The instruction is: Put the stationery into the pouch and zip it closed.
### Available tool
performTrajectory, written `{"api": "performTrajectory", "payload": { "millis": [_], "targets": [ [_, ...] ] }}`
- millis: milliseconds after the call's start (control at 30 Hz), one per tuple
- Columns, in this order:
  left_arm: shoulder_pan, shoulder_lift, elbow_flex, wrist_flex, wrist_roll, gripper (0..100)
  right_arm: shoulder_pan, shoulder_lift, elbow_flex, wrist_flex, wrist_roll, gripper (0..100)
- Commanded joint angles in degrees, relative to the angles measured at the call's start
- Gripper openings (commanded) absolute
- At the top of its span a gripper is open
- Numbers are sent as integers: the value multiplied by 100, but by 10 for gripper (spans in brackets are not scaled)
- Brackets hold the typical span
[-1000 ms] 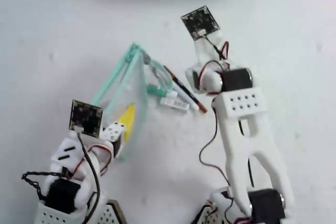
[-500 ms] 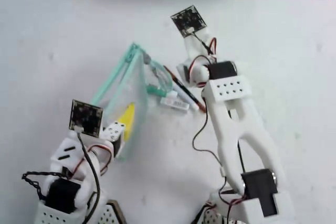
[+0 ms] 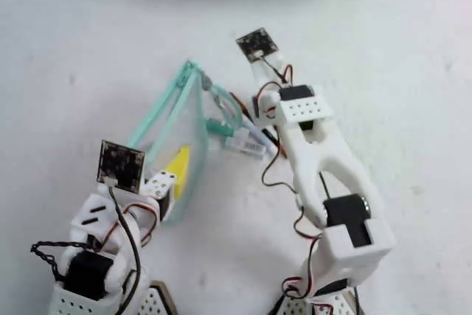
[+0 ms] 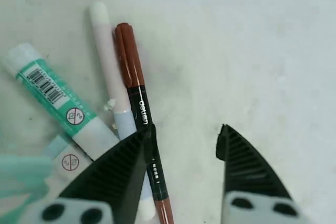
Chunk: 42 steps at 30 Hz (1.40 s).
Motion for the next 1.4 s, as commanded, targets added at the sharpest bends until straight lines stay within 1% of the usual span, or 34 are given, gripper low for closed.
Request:
{"api": "performTrajectory", "payload": {
  "millis": [0, 267, 700, 800, 1033, 1200, 1367],
  "targets": [
    [-4, 22, -18, -176, 35, 180, 66, 145, -563, 110, 62, 183],
    [-13, 22, -18, -185, 35, 179, 13, 945, -818, -13, 70, 183],
    [-31, 22, -18, -158, 44, 177, -233, 1367, -862, -13, 70, 183],
    [-31, 22, -26, -158, 44, 177, -189, 1279, -862, 4, 70, 183],
    [-31, 22, -35, -176, 44, 177, -233, 567, -826, 523, 18, 183],
    [-31, 22, -26, -176, 53, 177, -242, 549, -703, 470, 26, 183],
    [-31, 22, -26, -176, 53, 177, -435, 549, -501, 312, 62, 183]
  ]
}}
